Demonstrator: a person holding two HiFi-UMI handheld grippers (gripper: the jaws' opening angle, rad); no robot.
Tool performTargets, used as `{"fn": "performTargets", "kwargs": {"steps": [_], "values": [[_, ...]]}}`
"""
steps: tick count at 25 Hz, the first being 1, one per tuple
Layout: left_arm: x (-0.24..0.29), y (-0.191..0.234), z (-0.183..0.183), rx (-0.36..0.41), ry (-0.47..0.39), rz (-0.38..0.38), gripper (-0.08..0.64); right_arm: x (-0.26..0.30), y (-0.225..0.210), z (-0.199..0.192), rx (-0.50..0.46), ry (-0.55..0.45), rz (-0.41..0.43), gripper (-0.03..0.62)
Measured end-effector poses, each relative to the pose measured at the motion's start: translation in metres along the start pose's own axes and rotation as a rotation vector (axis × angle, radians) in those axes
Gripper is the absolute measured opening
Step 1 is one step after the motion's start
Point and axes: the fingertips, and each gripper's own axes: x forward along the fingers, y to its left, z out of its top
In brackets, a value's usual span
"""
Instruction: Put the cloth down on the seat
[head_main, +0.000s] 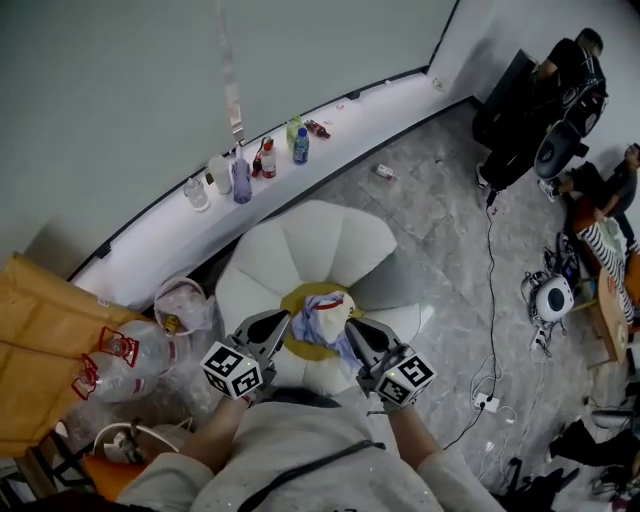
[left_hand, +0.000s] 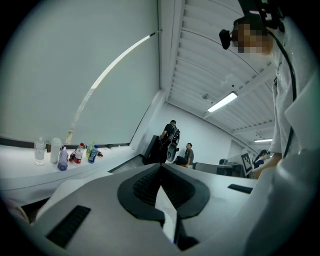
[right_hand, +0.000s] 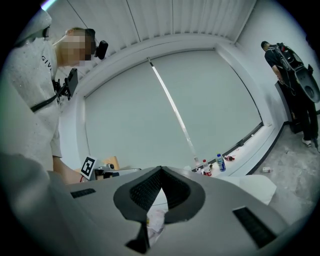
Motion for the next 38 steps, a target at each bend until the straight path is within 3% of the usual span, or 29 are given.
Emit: {"fn": "performTargets", "kwargs": {"steps": [4,12,25,38], "values": [[-0.005,-0.004,0.009,0.004,-0.013,-0.004,0.013,-0.001,0.008,0.011,0.025,-0.041,0.006,0.018],[-0.011,-0.020,0.017,0.087,-0.005,-0.031,0.012,-0.009,0.018,0.012,0.014,-0.051,0.005,0.018],[-0.029,-0.014,0.005,0.057,0.012,0.009,0.012,-0.010,0.023,-0.004,0.035,-0.021,0.013,0.018],[-0.021,-0.008,0.002,0.048,0.038,0.001,0.013,-0.016,0.015,-0.006,0.051,-0.017,-0.014,0.017]]}}
